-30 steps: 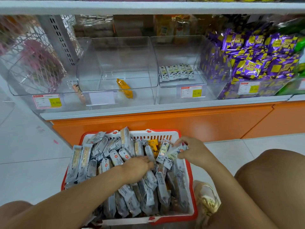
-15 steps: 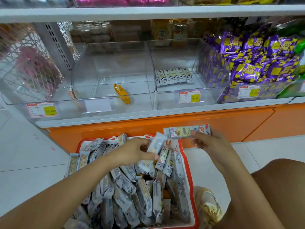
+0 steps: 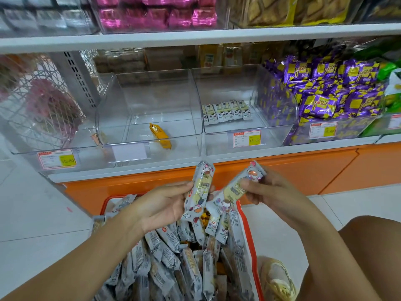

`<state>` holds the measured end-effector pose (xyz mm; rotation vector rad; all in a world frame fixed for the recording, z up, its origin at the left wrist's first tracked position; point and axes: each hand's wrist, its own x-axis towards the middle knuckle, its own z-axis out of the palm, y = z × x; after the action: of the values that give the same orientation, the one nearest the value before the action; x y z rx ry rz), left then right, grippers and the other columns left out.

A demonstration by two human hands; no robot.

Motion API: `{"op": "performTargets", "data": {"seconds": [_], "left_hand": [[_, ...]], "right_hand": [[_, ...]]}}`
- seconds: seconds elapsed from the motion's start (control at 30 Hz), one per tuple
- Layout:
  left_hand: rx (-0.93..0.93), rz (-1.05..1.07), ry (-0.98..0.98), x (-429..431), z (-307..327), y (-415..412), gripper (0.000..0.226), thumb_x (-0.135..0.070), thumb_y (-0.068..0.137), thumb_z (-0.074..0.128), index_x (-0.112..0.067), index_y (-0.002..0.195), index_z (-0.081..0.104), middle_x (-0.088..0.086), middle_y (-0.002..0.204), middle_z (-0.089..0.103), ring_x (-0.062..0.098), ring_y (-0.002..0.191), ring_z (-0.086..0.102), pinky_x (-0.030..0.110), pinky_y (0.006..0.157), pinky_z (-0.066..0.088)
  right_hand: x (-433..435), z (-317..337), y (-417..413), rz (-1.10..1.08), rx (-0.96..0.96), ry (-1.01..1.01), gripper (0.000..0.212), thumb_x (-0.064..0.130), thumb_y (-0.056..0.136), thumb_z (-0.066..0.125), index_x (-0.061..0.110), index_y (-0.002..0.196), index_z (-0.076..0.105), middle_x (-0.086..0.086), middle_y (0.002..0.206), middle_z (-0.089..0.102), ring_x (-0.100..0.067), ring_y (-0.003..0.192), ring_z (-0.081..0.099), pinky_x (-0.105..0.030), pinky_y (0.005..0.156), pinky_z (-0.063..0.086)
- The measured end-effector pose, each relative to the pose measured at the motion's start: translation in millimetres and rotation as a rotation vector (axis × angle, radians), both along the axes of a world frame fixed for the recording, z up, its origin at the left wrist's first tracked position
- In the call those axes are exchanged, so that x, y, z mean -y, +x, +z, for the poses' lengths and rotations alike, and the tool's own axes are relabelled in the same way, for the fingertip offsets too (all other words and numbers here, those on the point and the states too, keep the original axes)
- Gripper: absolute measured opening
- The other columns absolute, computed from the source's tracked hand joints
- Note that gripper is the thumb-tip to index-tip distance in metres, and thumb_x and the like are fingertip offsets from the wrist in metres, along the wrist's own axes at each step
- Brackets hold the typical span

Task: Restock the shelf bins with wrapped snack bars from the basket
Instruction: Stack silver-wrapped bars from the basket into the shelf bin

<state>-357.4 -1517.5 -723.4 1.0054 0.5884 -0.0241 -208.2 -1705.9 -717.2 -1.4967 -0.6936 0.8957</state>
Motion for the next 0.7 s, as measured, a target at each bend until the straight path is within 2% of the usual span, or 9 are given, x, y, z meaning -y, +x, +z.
{"op": "performTargets", "data": {"seconds": [0.07, 0.17, 0.23, 0.27, 0.33, 0.4, 0.5, 0.6, 0.7], "left_hand": [[-0.007, 0.034, 0.011, 0.0, -3.5, 2.8, 0.042, -0.011, 0.099, 0.038, 0.003, 0.138, 0.04, 0.022, 0.142, 0.044, 0.03, 0.121, 0.049, 0.035, 0.092, 0.047], [-0.028, 0.027, -0.034, -0.6, -0.6, 2.9, 0.053, -0.015, 0.09, 0.05, 0.002, 0.139, 0.04, 0.022, 0.143, 0.042, 0.029, 0.116, 0.051, 0.029, 0.077, 0.055], [-0.025, -0.011, -0.048, -2.4, 0.6, 1.1, 0.074, -0.022, 0.074, 0.066, 0.001, 0.139, 0.04, 0.022, 0.141, 0.044, 0.027, 0.11, 0.052, 0.029, 0.073, 0.057], [-0.019, -0.039, -0.056, -2.1, 2.6, 0.5, 0.077, -0.023, 0.072, 0.069, 0.001, 0.14, 0.04, 0.021, 0.14, 0.045, 0.026, 0.108, 0.054, 0.03, 0.073, 0.057], [0.002, -0.042, -0.058, -3.0, 4.1, -0.1, 0.06, -0.015, 0.083, 0.058, 0.001, 0.138, 0.042, 0.022, 0.139, 0.047, 0.024, 0.101, 0.059, 0.029, 0.069, 0.058], [-0.005, -0.029, -0.049, -5.9, 4.0, -0.7, 0.057, -0.014, 0.08, 0.057, 0.001, 0.134, 0.047, 0.022, 0.136, 0.051, 0.024, 0.098, 0.063, 0.029, 0.065, 0.057], [-0.065, -0.092, 0.044, -15.3, -3.3, -1.1, 0.089, -0.031, 0.055, 0.087, 0.0, 0.13, 0.052, 0.024, 0.132, 0.055, 0.036, 0.113, 0.059, 0.038, 0.079, 0.055], [-0.098, -0.159, 0.09, -20.3, -6.3, -4.5, 0.113, -0.039, 0.029, 0.097, 0.001, 0.126, 0.055, 0.024, 0.127, 0.058, 0.039, 0.118, 0.056, 0.049, 0.096, 0.049], [-0.116, -0.187, 0.155, -14.4, -1.8, -7.6, 0.122, -0.043, 0.018, 0.096, 0.002, 0.125, 0.056, 0.025, 0.125, 0.059, 0.04, 0.118, 0.055, 0.045, 0.094, 0.05]], "right_hand": [[-4.2, 7.6, 0.1, 0.07, 0.021, -0.026, 0.026, 0.034, 0.082, 0.068, 0.015, 0.098, 0.063, -0.007, 0.079, 0.056, -0.013, 0.065, 0.049, -0.021, 0.058, 0.04], [-15.5, 14.6, -4.6, 0.131, 0.111, -0.058, 0.018, 0.027, 0.089, 0.065, 0.016, 0.104, 0.064, 0.0, 0.073, 0.057, -0.01, 0.061, 0.05, -0.018, 0.057, 0.041], [-24.2, 16.5, -7.1, 0.088, 0.134, -0.051, 0.03, 0.028, 0.087, 0.064, 0.011, 0.112, 0.06, -0.007, 0.073, 0.056, -0.012, 0.06, 0.051, -0.021, 0.057, 0.043], [-27.4, 16.5, -7.4, 0.05, 0.115, -0.042, 0.04, 0.032, 0.083, 0.066, 0.008, 0.115, 0.058, -0.009, 0.073, 0.056, -0.013, 0.06, 0.05, -0.022, 0.056, 0.043], [-31.0, 16.0, -7.5, -0.022, 0.083, -0.034, 0.052, 0.039, 0.077, 0.066, 0.006, 0.116, 0.057, -0.014, 0.075, 0.056, -0.013, 0.059, 0.049, -0.022, 0.056, 0.042], [-32.1, 14.6, -7.8, -0.056, 0.07, -0.015, 0.043, 0.038, 0.082, 0.064, 0.008, 0.113, 0.062, -0.012, 0.076, 0.054, -0.011, 0.059, 0.047, -0.019, 0.054, 0.04], [-31.7, 17.0, -6.5, -0.057, 0.099, 0.004, 0.019, 0.028, 0.094, 0.056, 0.021, 0.107, 0.068, 0.004, 0.07, 0.054, -0.007, 0.059, 0.044, -0.016, 0.055, 0.038], [-33.2, 26.9, -4.4, 0.03, 0.199, -0.038, 0.011, 0.026, 0.096, 0.053, 0.032, 0.101, 0.061, 0.021, 0.062, 0.058, 0.003, 0.058, 0.051, -0.009, 0.06, 0.039], [-45.5, 40.1, -1.8, 0.149, 0.37, -0.194, 0.03, 0.041, 0.084, 0.067, 0.03, 0.11, 0.055, 0.013, 0.079, 0.07, 0.007, 0.069, 0.059, -0.017, 0.071, 0.043]]}}
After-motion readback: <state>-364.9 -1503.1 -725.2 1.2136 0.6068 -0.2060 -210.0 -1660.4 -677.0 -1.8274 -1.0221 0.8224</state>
